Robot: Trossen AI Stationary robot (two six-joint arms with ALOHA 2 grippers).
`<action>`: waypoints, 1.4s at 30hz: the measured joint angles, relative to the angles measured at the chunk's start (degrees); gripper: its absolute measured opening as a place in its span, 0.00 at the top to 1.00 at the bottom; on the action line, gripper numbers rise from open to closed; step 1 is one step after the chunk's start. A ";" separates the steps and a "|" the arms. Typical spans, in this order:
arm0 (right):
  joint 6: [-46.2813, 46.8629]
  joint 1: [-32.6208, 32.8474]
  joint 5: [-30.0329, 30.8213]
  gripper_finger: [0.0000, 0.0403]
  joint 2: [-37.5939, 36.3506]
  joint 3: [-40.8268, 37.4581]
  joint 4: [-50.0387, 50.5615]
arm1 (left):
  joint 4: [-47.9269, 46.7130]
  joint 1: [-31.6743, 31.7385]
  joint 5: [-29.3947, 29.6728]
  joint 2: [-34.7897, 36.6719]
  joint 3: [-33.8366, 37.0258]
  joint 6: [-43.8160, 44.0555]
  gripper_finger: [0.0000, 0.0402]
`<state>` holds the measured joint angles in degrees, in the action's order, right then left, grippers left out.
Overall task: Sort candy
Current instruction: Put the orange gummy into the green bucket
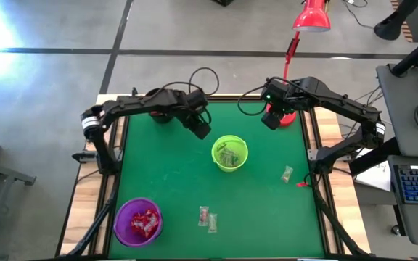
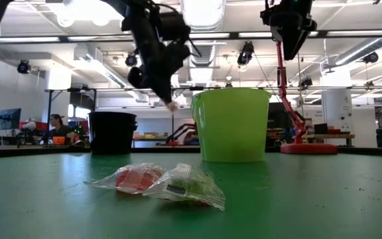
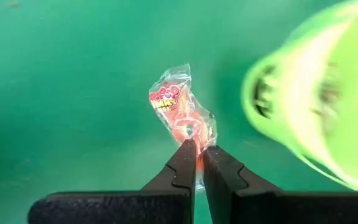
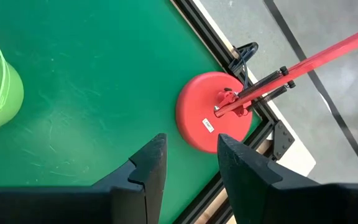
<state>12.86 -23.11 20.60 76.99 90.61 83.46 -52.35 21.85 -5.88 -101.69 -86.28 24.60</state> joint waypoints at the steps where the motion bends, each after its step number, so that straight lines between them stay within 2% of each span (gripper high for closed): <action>1: 0.01 0.00 0.01 0.67 0.00 0.00 0.00 | 0.27 -0.52 -1.06 0.72 0.06 -0.81 1.00; 7: 0.23 -0.02 0.00 0.68 0.00 0.00 0.02 | 3.61 -4.45 -8.54 2.76 -0.04 -8.33 1.00; 12: 0.66 -0.02 0.00 0.69 0.00 0.00 0.02 | 5.17 -6.76 -9.93 1.96 -0.02 -13.06 1.00; 22: 0.55 -0.02 0.00 0.69 0.00 0.00 0.00 | 15.36 -7.54 -14.32 1.55 -0.05 -13.58 1.00; 38: 0.57 -0.02 0.00 0.70 0.00 0.00 -0.05 | 17.98 -10.22 -17.67 -3.22 -0.52 -15.12 0.99; 42: 0.58 -0.02 0.00 0.70 0.00 -0.01 -0.02 | 18.06 -10.23 -17.68 -3.91 -2.63 -16.43 0.95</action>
<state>13.44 -23.14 20.60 76.99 90.60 83.44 -34.29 11.62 -23.56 -105.60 -88.91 8.17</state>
